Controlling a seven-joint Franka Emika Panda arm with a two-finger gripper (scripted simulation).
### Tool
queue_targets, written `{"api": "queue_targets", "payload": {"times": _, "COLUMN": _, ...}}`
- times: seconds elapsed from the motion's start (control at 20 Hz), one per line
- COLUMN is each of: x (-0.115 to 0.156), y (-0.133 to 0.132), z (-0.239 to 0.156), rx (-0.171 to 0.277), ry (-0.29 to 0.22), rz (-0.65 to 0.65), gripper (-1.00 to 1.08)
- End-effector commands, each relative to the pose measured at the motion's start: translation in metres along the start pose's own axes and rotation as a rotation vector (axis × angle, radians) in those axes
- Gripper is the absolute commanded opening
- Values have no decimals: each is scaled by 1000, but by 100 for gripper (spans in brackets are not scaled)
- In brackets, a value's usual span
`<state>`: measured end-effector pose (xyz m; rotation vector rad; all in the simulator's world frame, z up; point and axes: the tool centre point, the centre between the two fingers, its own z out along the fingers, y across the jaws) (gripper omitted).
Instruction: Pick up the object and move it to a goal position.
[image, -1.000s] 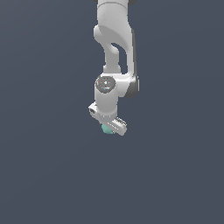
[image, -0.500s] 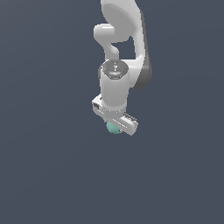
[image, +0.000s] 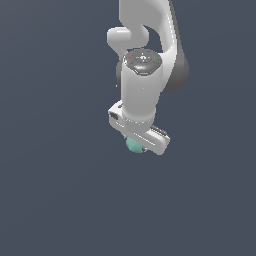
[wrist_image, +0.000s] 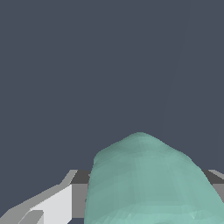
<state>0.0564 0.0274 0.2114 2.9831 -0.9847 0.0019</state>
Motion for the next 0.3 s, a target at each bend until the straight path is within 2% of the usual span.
{"api": "queue_targets", "payload": {"times": 0.0, "x": 2, "y": -4, "z": -6, "rx": -1, "ry": -1, "rz": 0, "gripper": -100}}
{"api": "queue_targets", "payload": {"times": 0.25, "x": 3, "y": -7, "z": -10, "rx": -1, "ry": -1, "rz": 0, "gripper": -100}}
